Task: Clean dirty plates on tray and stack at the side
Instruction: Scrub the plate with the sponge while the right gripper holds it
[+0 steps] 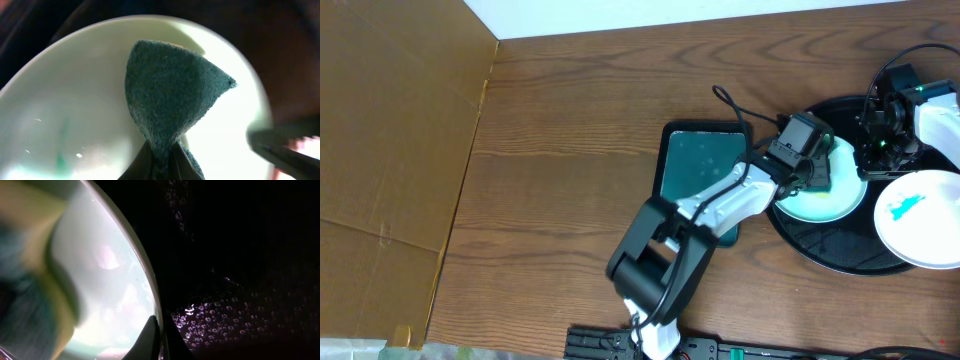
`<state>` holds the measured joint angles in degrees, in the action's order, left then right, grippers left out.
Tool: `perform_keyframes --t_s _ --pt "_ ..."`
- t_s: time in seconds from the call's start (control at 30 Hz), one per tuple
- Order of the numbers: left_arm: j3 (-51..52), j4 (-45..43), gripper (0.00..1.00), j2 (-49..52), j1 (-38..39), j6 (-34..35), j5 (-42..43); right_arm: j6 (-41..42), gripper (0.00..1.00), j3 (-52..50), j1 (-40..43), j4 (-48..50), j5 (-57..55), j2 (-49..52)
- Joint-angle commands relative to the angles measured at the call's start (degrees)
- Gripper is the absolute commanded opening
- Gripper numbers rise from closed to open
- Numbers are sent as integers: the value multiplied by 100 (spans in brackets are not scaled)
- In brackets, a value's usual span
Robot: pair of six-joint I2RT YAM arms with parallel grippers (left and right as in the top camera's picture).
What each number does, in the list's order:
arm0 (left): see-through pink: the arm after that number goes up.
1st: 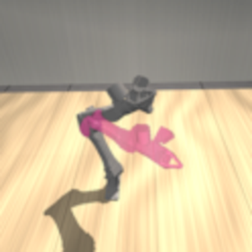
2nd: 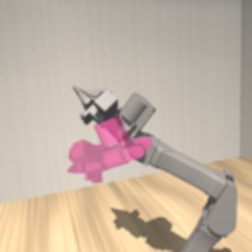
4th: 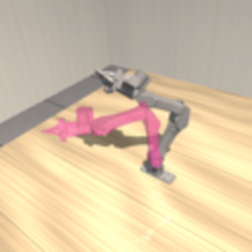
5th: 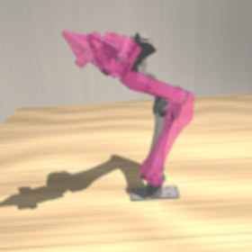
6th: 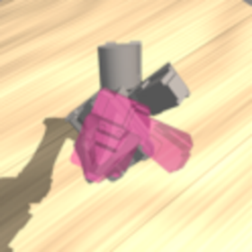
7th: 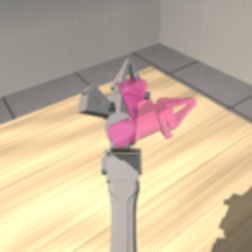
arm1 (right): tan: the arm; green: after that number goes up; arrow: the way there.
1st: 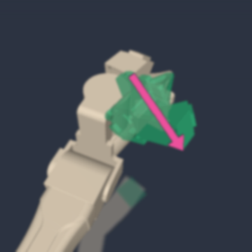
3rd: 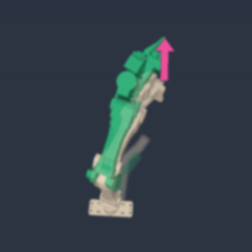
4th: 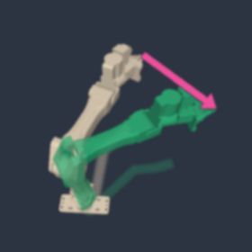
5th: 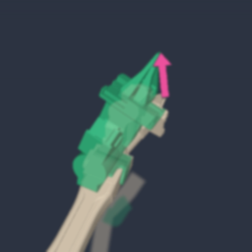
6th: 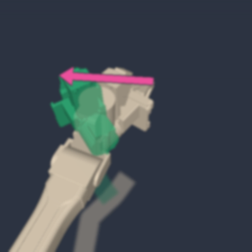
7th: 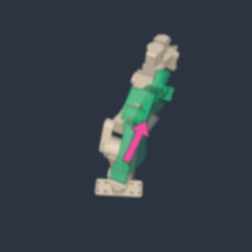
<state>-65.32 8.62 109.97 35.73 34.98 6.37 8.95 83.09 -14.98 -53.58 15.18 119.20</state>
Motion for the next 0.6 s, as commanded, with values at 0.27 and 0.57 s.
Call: perform_keyframes --t_s 0.27,0.57 --pt "63 313 7 330 -68 -955 -2570 -90 1 -39 -28 -103 -190 -149" --pt "57 37 7 240 -168 -1692 -3602 -133 2 -39 -28 -146 -337 -149"
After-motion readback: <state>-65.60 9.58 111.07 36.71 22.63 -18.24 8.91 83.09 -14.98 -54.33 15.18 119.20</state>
